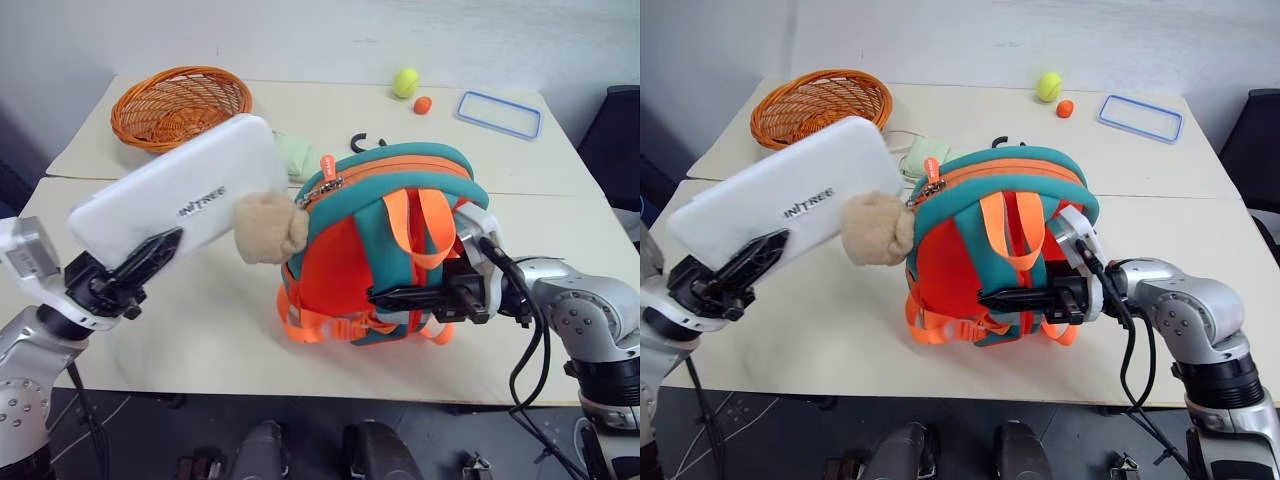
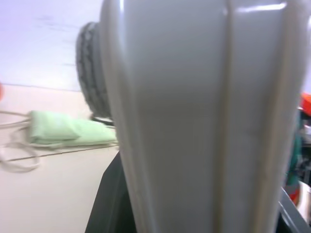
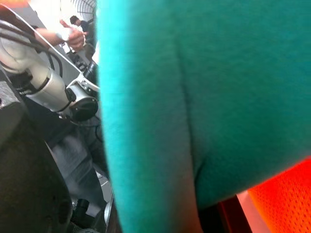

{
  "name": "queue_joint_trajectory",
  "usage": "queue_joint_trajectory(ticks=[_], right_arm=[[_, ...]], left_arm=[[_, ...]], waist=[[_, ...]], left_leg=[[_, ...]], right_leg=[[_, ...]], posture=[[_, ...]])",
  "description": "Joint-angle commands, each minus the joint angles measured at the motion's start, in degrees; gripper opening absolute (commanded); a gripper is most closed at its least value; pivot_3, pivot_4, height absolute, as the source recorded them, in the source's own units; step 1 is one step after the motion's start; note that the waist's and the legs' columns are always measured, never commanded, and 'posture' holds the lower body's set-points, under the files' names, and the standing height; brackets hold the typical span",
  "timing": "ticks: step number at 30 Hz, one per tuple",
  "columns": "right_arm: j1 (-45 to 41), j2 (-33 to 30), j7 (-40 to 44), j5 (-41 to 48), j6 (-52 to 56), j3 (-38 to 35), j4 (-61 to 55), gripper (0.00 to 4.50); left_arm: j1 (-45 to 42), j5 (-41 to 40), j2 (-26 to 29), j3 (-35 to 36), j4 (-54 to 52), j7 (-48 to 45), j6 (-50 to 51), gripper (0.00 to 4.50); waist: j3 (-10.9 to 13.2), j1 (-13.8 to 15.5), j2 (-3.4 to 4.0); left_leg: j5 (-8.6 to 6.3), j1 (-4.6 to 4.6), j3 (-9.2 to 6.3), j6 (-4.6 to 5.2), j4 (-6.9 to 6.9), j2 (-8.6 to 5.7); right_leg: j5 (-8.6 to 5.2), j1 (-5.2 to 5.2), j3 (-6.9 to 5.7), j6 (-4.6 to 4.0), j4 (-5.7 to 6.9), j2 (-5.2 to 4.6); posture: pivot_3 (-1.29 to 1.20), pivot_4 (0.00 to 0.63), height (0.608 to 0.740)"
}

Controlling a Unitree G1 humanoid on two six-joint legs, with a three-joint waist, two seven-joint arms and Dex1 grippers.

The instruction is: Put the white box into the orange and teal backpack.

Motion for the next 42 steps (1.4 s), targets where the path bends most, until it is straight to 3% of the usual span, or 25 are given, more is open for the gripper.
queue_joint_trajectory(ticks=[1,4,12,17,23,29,35,40,42], right_arm=[[0.0,0.6,0.5,-1.6,-2.1,-0.4,0.6,0.01],[-0.5,1.3,0.8,-3.7,-3.4,0.1,2.3,0.01],[-1.3,2.4,2.3,-7.0,-5.1,1.5,5.4,0.01],[-1.6,3.7,2.1,-8.0,-5.4,1.8,5.7,0.01],[-1.9,4.7,1.6,-8.2,-4.5,2.0,5.1,0.01],[-2.4,5.1,1.4,-8.5,-4.1,2.2,4.9,0.01],[-2.8,5.4,1.4,-8.7,-3.6,2.5,4.7,0.01],[-2.9,6.0,0.9,-8.7,-3.5,2.5,4.2,0.01],[-2.8,6.3,0.8,-8.8,-3.6,2.6,3.8,0.01]], left_arm=[[1.0,-9.3,3.1,3.5,-4.6,-0.3,1.8,1.34],[4.1,-17.6,6.3,8.9,-5.2,0.4,4.2,1.34],[12.4,-24.2,14.1,12.7,-9.4,-3.6,9.5,1.34],[15.0,-17.9,13.3,12.4,-9.0,-5.6,7.5,1.34],[14.9,-2.9,13.1,8.6,-7.5,-9.8,1.0,1.34],[9.0,8.7,17.4,-1.1,-6.3,-12.8,-2.7,1.34],[-16.1,12.1,17.0,-19.1,-3.2,-5.8,1.4,1.34],[-32.6,20.2,8.3,-35.8,1.3,-1.4,6.0,1.34],[-36.6,22.6,4.7,-39.2,3.6,0.0,7.2,1.34]], waist=[[0.0,-0.2,-0.02],[0.0,-0.3,-0.01],[0.1,0.0,0.04],[0.1,-0.2,0.09],[0.1,-0.1,0.1],[0.1,0.1,0.1],[0.1,0.2,0.13],[0.1,0.1,0.15],[0.1,0.3,0.15]], left_leg=[[0.0,0.0,0.01,0.0,-0.01,0.01],[0.01,0.0,-0.01,-0.03,-0.04,0.08],[0.01,0.05,-0.03,-0.02,-0.02,0.04],[0.01,0.06,-0.02,-0.05,-0.09,0.04],[0.01,0.07,0.0,-0.06,-0.1,0.05],[0.0,0.06,-0.01,-0.06,-0.1,0.04],[-0.01,0.02,-0.03,-0.02,-0.1,0.01],[-0.01,-0.1,0.05,-0.04,-0.03,0.04],[0.0,-0.24,-0.02,-0.05,0.07,0.06]], right_leg=[[0.0,-0.01,0.0,0.0,0.0,0.01],[0.0,-0.03,0.02,0.0,-0.02,0.05],[0.0,0.07,0.03,0.0,-0.07,0.02],[-0.02,0.04,0.03,-0.03,-0.09,0.03],[-0.02,0.03,0.04,-0.03,-0.1,0.06],[-0.02,0.04,0.03,-0.04,-0.1,0.04],[-0.01,0.03,0.0,-0.03,-0.07,0.03],[0.01,-0.06,0.03,0.01,0.07,0.15],[0.02,-0.11,-0.02,0.03,0.09,0.21]], posture=[[0.0,0.15,0.74],[0.0,0.15,0.74],[0.0,0.15,0.74],[0.0,0.15,0.74],[0.0,0.15,0.74],[0.0,0.15,0.74],[0.0,0.15,0.74],[0.0,0.15,0.74],[0.0,0.15,0.74]])
